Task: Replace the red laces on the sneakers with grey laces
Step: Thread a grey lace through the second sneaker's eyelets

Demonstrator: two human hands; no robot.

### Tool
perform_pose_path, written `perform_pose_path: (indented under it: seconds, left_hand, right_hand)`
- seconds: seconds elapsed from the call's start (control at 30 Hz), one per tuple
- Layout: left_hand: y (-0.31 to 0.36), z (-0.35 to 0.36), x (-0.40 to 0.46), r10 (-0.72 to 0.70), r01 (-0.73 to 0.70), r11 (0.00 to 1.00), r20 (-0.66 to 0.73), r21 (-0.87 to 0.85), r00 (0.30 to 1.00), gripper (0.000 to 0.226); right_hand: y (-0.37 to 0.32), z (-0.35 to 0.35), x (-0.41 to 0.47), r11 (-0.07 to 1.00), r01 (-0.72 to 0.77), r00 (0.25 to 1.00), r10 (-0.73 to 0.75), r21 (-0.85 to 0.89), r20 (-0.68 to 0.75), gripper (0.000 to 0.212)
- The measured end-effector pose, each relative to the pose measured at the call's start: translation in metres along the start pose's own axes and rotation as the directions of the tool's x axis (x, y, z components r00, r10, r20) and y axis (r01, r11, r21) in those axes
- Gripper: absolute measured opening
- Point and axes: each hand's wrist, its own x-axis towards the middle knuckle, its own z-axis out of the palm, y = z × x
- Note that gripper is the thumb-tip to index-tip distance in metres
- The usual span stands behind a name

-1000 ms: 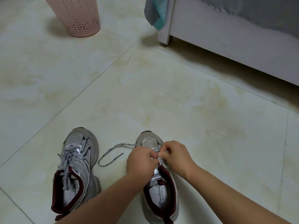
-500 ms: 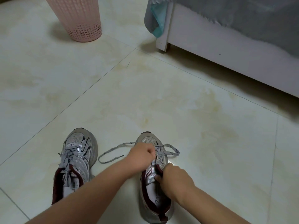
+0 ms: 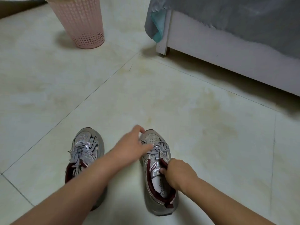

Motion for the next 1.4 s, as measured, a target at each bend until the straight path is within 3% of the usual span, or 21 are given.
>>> perform_pose_path:
  seconds: [0.07, 0.2, 0.27, 0.33, 0.43, 0.53, 0.67, 0.8, 0.87, 0.9, 0.93, 0.97, 1.03, 1.07, 1.1, 1.13, 1.17, 1.23, 1.3, 1.4]
  left_hand:
    - [-0.010, 0.021, -0.003, 0.014, -0.022, 0.950, 0.027, 0.310, 1.000, 0.036]
    - [-0.012, 0.029, -0.002, 0.066, -0.062, 0.891, 0.008, 0.449, 0.998, 0.031]
    - [-0.004, 0.023, -0.004, 0.085, -0.106, 0.951, 0.083, 0.291, 0.993, 0.036]
    - [0.008, 0.007, -0.010, 0.086, -0.073, 0.995, 0.193, -0.071, 0.978, 0.039]
    - [0.031, -0.034, -0.021, 0.232, -0.074, 0.865, 0.264, -0.497, 0.936, 0.031]
    - [0.040, -0.059, -0.032, 0.353, -0.175, 0.832, 0.258, -0.527, 0.899, 0.024]
    - [0.036, -0.047, -0.038, 0.290, -0.104, 0.809, 0.239, -0.578, 0.927, 0.026]
    - [0.040, -0.041, -0.027, 0.276, -0.198, 0.875, 0.120, -0.441, 0.954, 0.032]
    - [0.044, -0.037, -0.024, 0.322, -0.265, 0.889, 0.096, -0.374, 0.942, 0.030]
    - [0.045, -0.034, -0.023, 0.347, -0.294, 0.887, 0.095, -0.355, 0.933, 0.027]
    - [0.046, -0.031, -0.022, 0.367, -0.310, 0.879, 0.098, -0.362, 0.925, 0.025]
    - [0.047, -0.027, -0.020, 0.373, -0.308, 0.869, 0.104, -0.388, 0.922, 0.022]
    - [0.046, -0.019, -0.014, 0.357, -0.298, 0.848, 0.057, -0.437, 0.932, 0.019]
    - [0.044, -0.014, -0.009, 0.317, -0.288, 0.838, -0.015, -0.464, 0.948, 0.016]
    - [0.039, -0.009, -0.002, 0.248, -0.265, 0.842, -0.100, -0.470, 0.964, 0.009]
    - [0.031, -0.003, 0.005, 0.165, -0.223, 0.873, -0.168, -0.433, 0.972, 0.006]
    - [0.021, 0.002, 0.010, 0.093, -0.163, 0.922, -0.207, -0.351, 0.974, 0.016]
    - [-0.005, 0.014, 0.016, 0.062, -0.071, 0.996, -0.150, -0.054, 0.987, 0.032]
    - [-0.029, 0.028, 0.017, 0.078, -0.069, 0.970, -0.031, 0.234, 0.996, 0.042]
    - [-0.042, 0.040, 0.014, 0.126, -0.118, 0.919, 0.005, 0.375, 0.992, 0.037]
  right_hand:
    - [-0.001, 0.001, 0.000, 1.000, -0.007, 1.000, 0.007, -0.008, -0.009, 0.037]
    - [-0.002, 0.003, 0.000, 0.999, -0.012, 0.999, 0.011, -0.043, -0.031, 0.029]
    - [-0.003, 0.002, -0.003, 0.997, -0.021, 0.999, 0.019, -0.073, -0.029, 0.027]
    - [-0.005, 0.000, -0.005, 0.994, -0.015, 1.000, 0.013, -0.112, -0.023, 0.027]
    - [-0.008, -0.002, -0.007, 0.990, 0.005, 1.000, -0.005, -0.144, -0.005, 0.031]
    - [-0.008, 0.001, -0.005, 0.992, -0.002, 1.000, 0.002, -0.126, -0.003, 0.030]
    - [-0.010, 0.000, -0.006, 0.988, 0.010, 1.000, -0.010, -0.156, 0.004, 0.029]
    - [-0.011, -0.010, -0.011, 0.987, -0.004, 1.000, 0.005, -0.159, 0.007, 0.029]
    - [-0.009, -0.022, -0.016, 0.999, 0.053, 0.992, -0.052, 0.005, -0.115, 0.046]
    - [-0.009, -0.029, -0.019, 0.973, 0.145, 0.979, -0.115, 0.181, -0.167, 0.056]
    - [-0.011, -0.037, -0.022, 0.880, 0.253, 0.961, -0.180, 0.402, -0.211, 0.060]
    - [-0.014, -0.045, -0.026, 0.728, 0.343, 0.939, -0.241, 0.594, -0.247, 0.055]
    - [-0.018, -0.057, -0.029, 0.478, 0.434, 0.899, -0.287, 0.764, -0.331, 0.022]
    - [-0.018, -0.063, -0.027, 0.428, 0.431, 0.901, -0.259, 0.795, -0.348, 0.009]
    - [-0.016, -0.066, -0.024, 0.412, 0.406, 0.914, -0.200, 0.816, -0.353, 0.014]
    - [-0.013, -0.068, -0.020, 0.400, 0.358, 0.933, -0.124, 0.844, -0.337, 0.021]
    - [-0.008, -0.070, -0.016, 0.381, 0.299, 0.951, -0.040, 0.875, -0.307, 0.026]
    - [0.005, -0.069, -0.008, 0.381, 0.174, 0.973, 0.076, 0.908, -0.219, 0.030]
    - [0.018, -0.062, 0.000, 0.410, 0.064, 0.983, 0.131, 0.910, -0.128, 0.031]
    - [0.033, -0.048, 0.010, 0.435, -0.053, 0.981, 0.191, 0.899, -0.035, 0.028]
